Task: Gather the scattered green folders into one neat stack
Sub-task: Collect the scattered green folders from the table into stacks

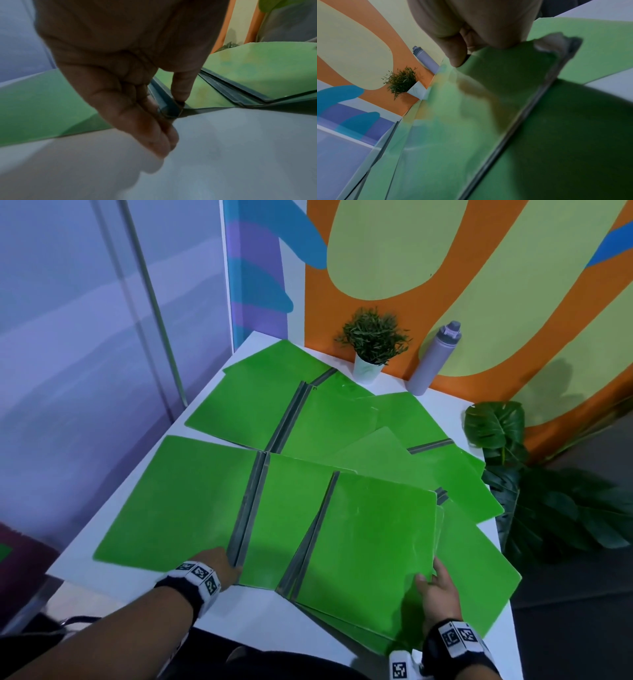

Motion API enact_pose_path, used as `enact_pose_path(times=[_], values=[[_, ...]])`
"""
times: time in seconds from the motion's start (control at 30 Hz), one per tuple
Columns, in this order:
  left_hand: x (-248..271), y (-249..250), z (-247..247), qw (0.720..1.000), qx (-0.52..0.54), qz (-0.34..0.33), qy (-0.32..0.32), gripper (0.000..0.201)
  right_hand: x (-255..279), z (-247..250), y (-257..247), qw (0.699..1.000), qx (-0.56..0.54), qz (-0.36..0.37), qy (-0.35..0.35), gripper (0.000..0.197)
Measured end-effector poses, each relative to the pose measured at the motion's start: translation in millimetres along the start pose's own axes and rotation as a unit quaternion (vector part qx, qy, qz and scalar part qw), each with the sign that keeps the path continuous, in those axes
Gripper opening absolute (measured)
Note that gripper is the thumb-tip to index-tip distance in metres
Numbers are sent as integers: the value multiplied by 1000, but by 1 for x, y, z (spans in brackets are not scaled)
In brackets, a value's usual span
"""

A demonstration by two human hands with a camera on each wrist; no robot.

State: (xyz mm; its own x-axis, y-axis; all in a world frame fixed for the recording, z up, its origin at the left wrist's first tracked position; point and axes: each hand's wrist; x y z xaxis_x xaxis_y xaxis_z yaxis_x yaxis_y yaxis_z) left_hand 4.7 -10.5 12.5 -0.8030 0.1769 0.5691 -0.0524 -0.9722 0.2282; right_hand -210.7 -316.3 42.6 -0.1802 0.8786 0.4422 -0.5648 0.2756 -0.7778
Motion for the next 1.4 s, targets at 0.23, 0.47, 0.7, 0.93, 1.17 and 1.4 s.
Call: enact_pose_path(times=[0.23, 0.47, 0.7, 0.93, 1.17, 1.4], values=[[12, -14, 0, 913, 358, 184, -70, 11, 0, -16, 2, 1000, 8, 2, -17, 65], [10, -7, -3, 791, 560, 245, 25, 20, -5, -24, -8, 998, -37, 1, -42, 67], [28, 7, 66, 907, 298, 109, 279, 30, -17, -5, -17, 997, -76, -17, -7, 61], [47, 5, 135, 837, 124, -3, 533, 21, -12, 5, 3, 998, 47, 16, 25, 60], [87, 41, 179, 739, 291, -113, 597, 25, -3, 12, -4, 997, 79, -8, 0, 59], [78, 49, 150, 776, 479, 24, 411, 22, 4, 6, -3, 998, 42, -23, -28, 61]])
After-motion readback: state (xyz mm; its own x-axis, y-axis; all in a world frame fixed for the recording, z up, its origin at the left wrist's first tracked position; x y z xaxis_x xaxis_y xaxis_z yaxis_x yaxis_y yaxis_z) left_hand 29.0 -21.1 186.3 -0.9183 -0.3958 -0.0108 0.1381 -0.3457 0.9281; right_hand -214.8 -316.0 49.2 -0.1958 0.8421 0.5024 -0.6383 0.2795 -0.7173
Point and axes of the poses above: each hand's wrist, its own x-axis away from the middle knuckle, its own z-axis out of the back of the hand, y = z × x, and after that the axes turned 14 degrees about y, right-handed
